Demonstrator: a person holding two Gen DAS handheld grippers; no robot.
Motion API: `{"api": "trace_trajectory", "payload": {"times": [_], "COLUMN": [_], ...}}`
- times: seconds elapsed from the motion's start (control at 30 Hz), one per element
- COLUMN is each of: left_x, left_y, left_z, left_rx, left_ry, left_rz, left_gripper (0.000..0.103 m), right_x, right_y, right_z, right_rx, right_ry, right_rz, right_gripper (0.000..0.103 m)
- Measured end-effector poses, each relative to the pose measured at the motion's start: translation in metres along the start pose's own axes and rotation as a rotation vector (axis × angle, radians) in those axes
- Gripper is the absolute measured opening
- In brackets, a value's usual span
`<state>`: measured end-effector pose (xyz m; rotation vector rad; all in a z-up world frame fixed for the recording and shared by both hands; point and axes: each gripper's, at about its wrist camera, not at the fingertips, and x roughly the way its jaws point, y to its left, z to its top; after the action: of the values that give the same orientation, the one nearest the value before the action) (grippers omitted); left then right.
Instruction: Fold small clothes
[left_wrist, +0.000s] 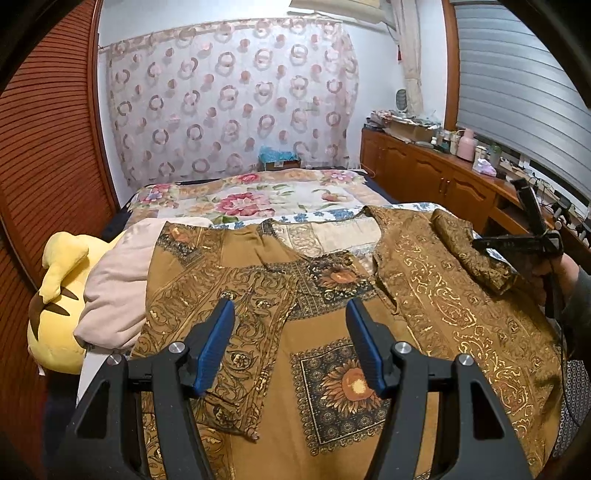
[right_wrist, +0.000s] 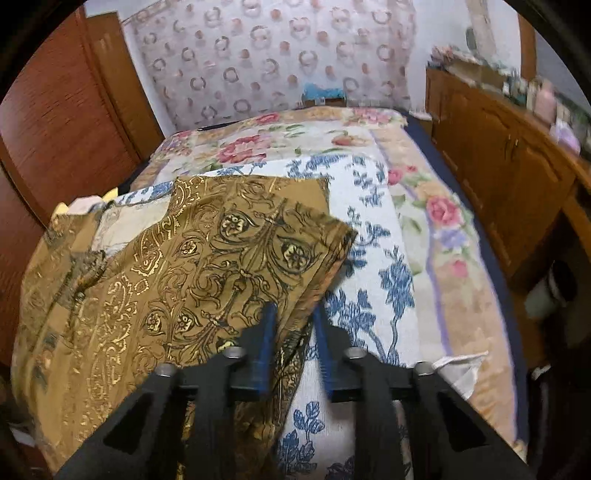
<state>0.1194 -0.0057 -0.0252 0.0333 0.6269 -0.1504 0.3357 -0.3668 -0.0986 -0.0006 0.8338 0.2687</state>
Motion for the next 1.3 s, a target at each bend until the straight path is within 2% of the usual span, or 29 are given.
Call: {"api": "trace_trajectory", "payload": {"times": [0.23,0.53,0.67,0.73,0.8,0.93,1.2,1.3], "left_x": [0.005,0.004,0.004,0.004,0.004,0.003,0.018,0.027], "left_y": [0.004,0.007,0.007,0.007,0.007,0.008,0.029,0.041], "left_z": [-0.008,-0.011,-0.011,-0.011,-0.011,-0.011,0.000,0.005], "left_rx": [-0.015,-0.025,-0.026,-0.027,-0.027,-0.027,-0.027,-0.027], "left_ry": [0.018,0.027,0.027,0.028,0.027,0.024,0.039,0.052], "left_rz": [0.000,-0.003,-0.003,-0.004,-0.003,-0.002,0.032,0.059], "left_gripper": [0.064,0.064,0.064,0.064,0.064,0.064,0.064,0.064], "right_x": [-0.017,-0.035,-0.048,-0.055,-0.060,-0.058,-0.009,0.008], "right_y": [0.035,0.093,0.096,0.092,0.087,0.073,0.044,0.036], "right_z": [0.008,0.008,0.002,0.000,-0.004,-0.007,-0.005,0.001], "right_rx": [-0.097,-0.210,-0.252,-0.265,-0.276,-0.252,-0.170,-0.157], "right_ry": [-0.087,-0.132,-0.146,-0.153,-0.155,-0.135,-0.037,-0.019], "right_rz": [0.010,0.152,0.178,0.181,0.154,0.088,-0.065,-0.083], "right_gripper": [0.006,0.006,0.024,0.025,0.030,0.031,0.032,0.032]}}
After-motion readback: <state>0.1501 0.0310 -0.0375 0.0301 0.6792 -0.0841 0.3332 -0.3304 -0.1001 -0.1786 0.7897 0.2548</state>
